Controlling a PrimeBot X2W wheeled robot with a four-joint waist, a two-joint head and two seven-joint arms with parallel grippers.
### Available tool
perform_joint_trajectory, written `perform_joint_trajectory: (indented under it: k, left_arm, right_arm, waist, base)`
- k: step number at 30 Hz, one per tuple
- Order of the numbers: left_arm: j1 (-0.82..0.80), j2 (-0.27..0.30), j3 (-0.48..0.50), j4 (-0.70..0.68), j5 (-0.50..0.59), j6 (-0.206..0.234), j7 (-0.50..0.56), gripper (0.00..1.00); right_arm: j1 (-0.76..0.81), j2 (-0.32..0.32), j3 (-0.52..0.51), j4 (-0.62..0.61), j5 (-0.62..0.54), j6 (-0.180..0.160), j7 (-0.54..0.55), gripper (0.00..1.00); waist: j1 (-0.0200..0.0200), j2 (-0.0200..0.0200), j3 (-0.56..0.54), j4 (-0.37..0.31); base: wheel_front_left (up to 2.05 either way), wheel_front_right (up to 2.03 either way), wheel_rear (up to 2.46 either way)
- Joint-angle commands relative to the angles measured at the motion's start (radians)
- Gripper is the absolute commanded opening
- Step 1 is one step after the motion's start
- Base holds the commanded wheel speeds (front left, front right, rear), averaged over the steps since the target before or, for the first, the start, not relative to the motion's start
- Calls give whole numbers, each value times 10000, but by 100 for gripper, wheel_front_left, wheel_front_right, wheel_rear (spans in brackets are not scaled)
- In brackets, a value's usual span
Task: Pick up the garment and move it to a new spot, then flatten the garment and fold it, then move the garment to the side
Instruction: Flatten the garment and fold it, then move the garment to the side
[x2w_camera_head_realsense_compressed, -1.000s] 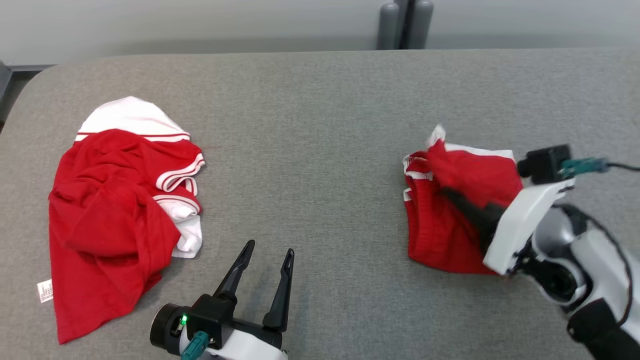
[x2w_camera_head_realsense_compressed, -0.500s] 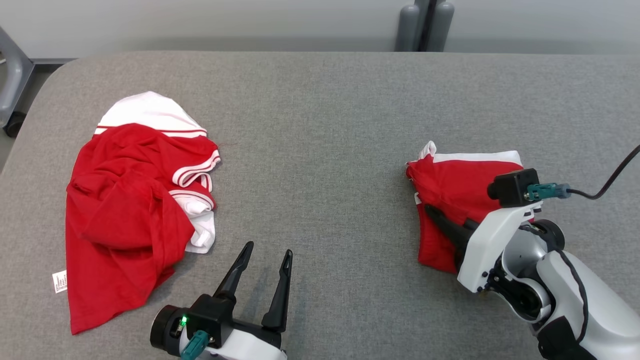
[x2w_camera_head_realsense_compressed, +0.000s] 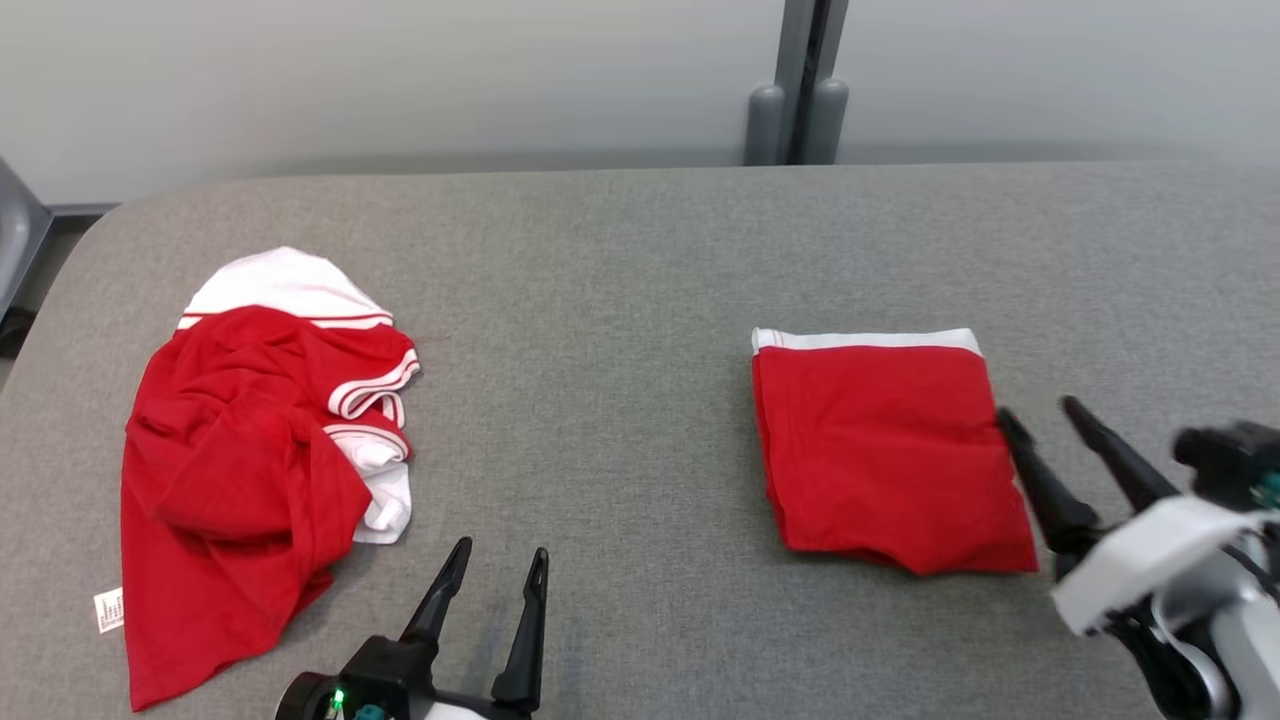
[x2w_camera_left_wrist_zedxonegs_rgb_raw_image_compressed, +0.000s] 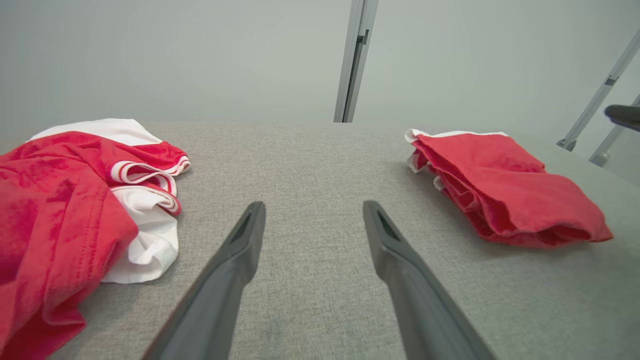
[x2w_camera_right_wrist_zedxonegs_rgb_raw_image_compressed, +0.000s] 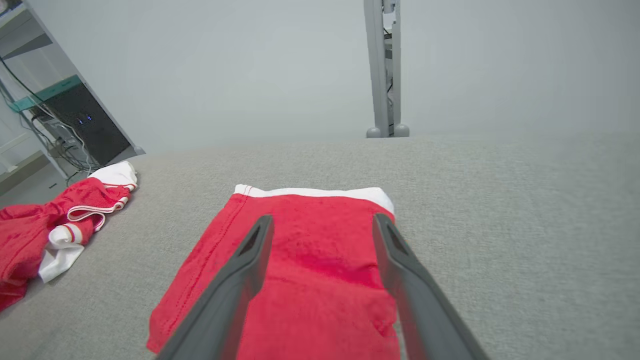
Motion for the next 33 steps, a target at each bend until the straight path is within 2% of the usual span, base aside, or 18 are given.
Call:
perform_joint_trajectory:
  k: [1, 3, 9, 13, 16, 24, 33]
  left_arm:
    - [124, 45, 105, -21, 28, -34, -15, 100]
    - [219, 39, 179, -25, 44, -54, -13, 100]
    - [418, 2, 476, -176, 127, -86, -13, 100]
    - [530, -27, 748, -337, 197, -146, -15, 100]
    - [666, -38, 1011, -453, 300, -204, -13, 100]
    - [1017, -75, 1708, -493, 536, -339, -13, 100]
    - [1015, -83, 2032, -511, 420, -380, -13, 100]
  right_arm:
    - [373, 16, -424, -88, -339, 6, -340, 100]
    - [848, 18, -952, -88, -915, 6, -830, 100]
    - [2052, 555, -2555, 270, -2990, 6, -2458, 100]
    - [2617, 1074, -3573, 371, -4095, 4, -2789, 100]
    - [2929, 1524, -4162, -163, -4682, 4, -2808, 100]
    - [3647, 2199, -4540, -1052, -5397, 4, -2807, 100]
    - [3794, 2255, -4199, -1170, -5396, 4, -2807, 100]
  waist:
    - [0, 0, -129, -115]
    - [0, 0, -226, -178]
    - [0, 0, -556, -230]
    - [0, 0, -761, -199]
    - [0, 0, -875, -178]
    - [0, 0, -1155, -185]
    - [0, 0, -1221, -147]
  base:
    - [0, 0, 0]
    - [0, 0, 0]
    - [0, 0, 0]
    - [0, 0, 0]
    - [0, 0, 0]
    - [0, 0, 0]
    - [0, 0, 0]
